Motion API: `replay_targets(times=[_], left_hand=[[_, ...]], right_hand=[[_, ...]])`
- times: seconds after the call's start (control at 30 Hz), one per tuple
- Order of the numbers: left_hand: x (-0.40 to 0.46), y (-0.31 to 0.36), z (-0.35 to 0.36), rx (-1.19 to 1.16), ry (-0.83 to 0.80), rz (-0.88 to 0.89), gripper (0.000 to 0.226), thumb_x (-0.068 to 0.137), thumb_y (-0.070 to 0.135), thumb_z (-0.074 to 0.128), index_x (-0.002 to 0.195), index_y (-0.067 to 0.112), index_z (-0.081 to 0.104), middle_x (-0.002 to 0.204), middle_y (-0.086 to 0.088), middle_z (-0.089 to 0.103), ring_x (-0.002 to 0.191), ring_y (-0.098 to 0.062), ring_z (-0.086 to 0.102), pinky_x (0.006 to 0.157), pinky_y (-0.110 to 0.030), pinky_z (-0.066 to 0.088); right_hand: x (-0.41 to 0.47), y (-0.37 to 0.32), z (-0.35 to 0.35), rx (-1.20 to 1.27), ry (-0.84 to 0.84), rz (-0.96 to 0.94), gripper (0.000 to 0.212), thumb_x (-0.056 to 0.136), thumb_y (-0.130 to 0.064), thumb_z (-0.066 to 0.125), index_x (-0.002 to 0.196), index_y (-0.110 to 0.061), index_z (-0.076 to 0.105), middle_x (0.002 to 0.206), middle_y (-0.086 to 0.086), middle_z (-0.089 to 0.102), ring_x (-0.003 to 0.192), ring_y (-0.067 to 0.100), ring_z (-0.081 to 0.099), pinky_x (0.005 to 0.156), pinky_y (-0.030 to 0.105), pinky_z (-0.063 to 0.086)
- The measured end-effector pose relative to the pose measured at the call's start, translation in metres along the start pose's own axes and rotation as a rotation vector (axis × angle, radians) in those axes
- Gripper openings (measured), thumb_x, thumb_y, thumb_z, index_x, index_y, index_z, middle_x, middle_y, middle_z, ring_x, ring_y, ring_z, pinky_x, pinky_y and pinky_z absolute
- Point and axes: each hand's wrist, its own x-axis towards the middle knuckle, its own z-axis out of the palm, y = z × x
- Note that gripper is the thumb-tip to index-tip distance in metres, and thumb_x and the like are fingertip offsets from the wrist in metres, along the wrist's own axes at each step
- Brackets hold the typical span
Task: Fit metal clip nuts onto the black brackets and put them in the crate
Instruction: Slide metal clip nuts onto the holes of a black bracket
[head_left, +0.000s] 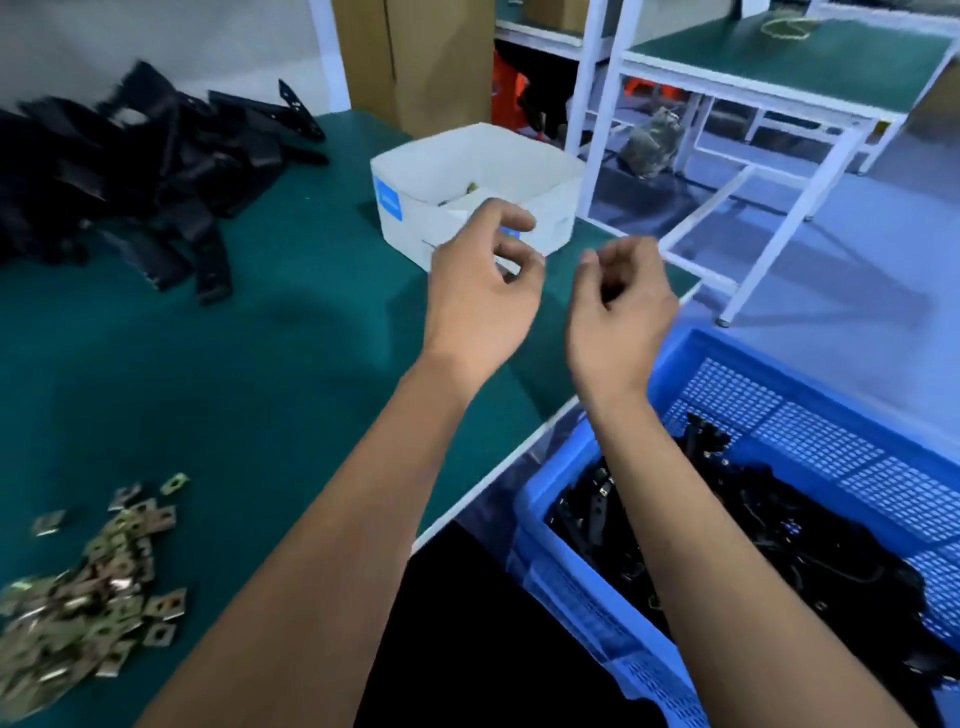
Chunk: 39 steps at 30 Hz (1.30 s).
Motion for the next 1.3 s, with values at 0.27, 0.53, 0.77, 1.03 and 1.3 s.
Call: replay_targets(times=[0.27, 0.53, 0.77, 1.03, 1.3], left_hand=[[-0.031, -0.069, -0.231, 0.256, 0.503, -0.206, 0.016, 0.088, 0.015, 0.069, 0.101, 0.024, 0.064, 0.088, 0.002, 0.074, 0.064, -0.017, 0.073, 0.069, -0.049, 0.062], [-0.094, -0.115, -0.351, 0.106, 0.849, -0.334, 0.013, 0.088, 0.011, 0.062, 0.098, 0.018, 0.059, 0.091, -0.014, 0.071, 0.057, -0.018, 0.067, 0.051, -0.031, 0.054], [-0.089, -0.123, -0.371, -0.083, 0.932, -0.361, 0.007, 0.090, 0.012, 0.059, 0.095, 0.016, 0.058, 0.089, -0.013, 0.067, 0.060, -0.023, 0.070, 0.054, -0.030, 0.055], [-0.089, -0.125, -0.378, -0.268, 0.974, -0.392, 0.006, 0.090, 0.009, 0.058, 0.096, 0.006, 0.058, 0.092, -0.015, 0.064, 0.066, -0.025, 0.073, 0.063, -0.031, 0.059], [-0.088, -0.118, -0.373, -0.328, 0.905, -0.329, 0.007, 0.098, 0.016, 0.062, 0.095, 0.009, 0.062, 0.084, -0.008, 0.069, 0.068, -0.025, 0.071, 0.066, -0.032, 0.059]], right_hand=[[-0.096, -0.090, 0.182, -0.261, -1.039, -0.267, 0.037, 0.087, -0.034, 0.074, 0.117, -0.019, 0.059, 0.112, 0.010, 0.065, 0.109, 0.035, 0.058, 0.092, 0.041, 0.047], [-0.144, -0.136, 0.311, -0.520, -1.209, -0.151, 0.106, 0.081, -0.070, 0.071, 0.160, -0.048, 0.004, 0.170, 0.018, 0.006, 0.153, 0.044, 0.012, 0.122, 0.055, 0.019], [-0.195, -0.172, 0.338, -0.322, -1.190, -0.261, 0.015, 0.096, -0.034, 0.069, 0.110, -0.030, 0.065, 0.144, 0.008, 0.039, 0.127, 0.036, 0.032, 0.097, 0.039, 0.041], [-0.197, -0.180, 0.312, -0.027, -1.013, -0.062, 0.043, 0.089, -0.022, 0.066, 0.130, -0.022, 0.054, 0.107, 0.000, 0.051, 0.089, 0.018, 0.051, 0.073, 0.025, 0.041], [-0.177, -0.171, 0.277, 0.265, -0.802, 0.152, 0.021, 0.096, -0.006, 0.056, 0.082, -0.009, 0.072, 0.075, 0.002, 0.074, 0.061, 0.013, 0.074, 0.064, 0.037, 0.063]])
